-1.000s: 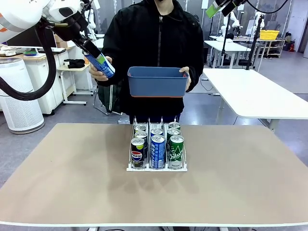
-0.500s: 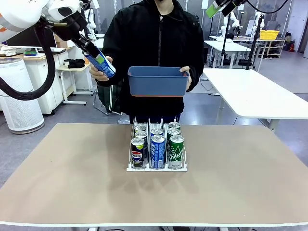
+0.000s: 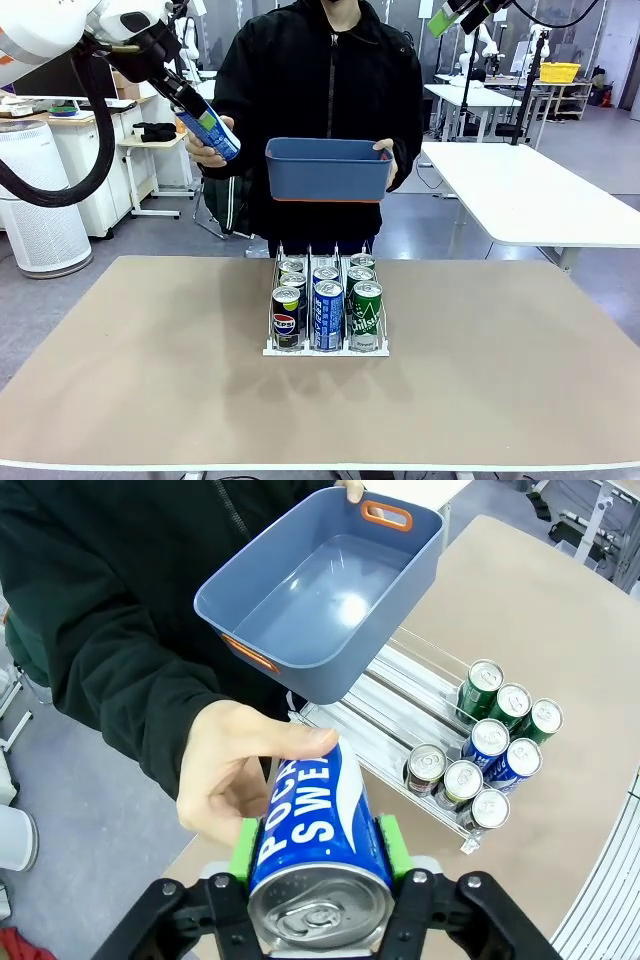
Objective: Fill the beverage cans into the dispenser.
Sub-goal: Pick up the Ionic drink handed by the human, then place the picked Ionic drink in the line of the Automatic Can Dispenser with the same cans.
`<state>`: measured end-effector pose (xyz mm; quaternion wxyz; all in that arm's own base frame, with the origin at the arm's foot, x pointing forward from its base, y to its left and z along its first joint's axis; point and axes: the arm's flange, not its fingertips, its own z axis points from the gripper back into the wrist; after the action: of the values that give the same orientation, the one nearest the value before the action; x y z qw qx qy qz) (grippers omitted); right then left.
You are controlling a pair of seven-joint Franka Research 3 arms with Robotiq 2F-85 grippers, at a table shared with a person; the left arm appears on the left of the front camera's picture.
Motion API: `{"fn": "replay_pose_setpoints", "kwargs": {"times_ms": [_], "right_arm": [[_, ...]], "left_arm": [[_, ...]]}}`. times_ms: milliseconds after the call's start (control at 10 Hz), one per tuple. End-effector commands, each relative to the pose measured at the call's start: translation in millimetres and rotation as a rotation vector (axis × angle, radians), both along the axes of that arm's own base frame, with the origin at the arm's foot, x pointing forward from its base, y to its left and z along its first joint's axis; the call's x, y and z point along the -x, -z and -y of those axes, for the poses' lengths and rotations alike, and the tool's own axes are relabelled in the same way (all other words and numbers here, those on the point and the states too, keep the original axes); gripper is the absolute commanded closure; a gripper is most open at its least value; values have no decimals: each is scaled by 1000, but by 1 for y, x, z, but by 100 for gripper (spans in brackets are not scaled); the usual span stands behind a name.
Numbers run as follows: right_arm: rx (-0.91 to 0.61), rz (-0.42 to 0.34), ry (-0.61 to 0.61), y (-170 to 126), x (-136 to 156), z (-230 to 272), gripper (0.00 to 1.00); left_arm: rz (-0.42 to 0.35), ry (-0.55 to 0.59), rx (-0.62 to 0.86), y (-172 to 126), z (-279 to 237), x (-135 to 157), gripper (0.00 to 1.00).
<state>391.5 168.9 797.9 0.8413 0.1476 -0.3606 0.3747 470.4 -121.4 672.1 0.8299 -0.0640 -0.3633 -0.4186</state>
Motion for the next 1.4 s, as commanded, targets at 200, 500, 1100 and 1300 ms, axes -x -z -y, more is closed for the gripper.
{"fn": "replay_pose_setpoints", "kwargs": {"times_ms": [200,500,1100,1300], "right_arm": [[-1,1,1,0,1,1,0],[-1,1,1,0,1,1,0],[-1,1,1,0,1,1,0],[-1,1,1,0,1,1,0]], "left_arm": [[0,0,0,0,0,0,100],[0,0,0,0,0,0,100],[0,0,0,0,0,0,100],[0,0,0,0,0,0,100]]}}
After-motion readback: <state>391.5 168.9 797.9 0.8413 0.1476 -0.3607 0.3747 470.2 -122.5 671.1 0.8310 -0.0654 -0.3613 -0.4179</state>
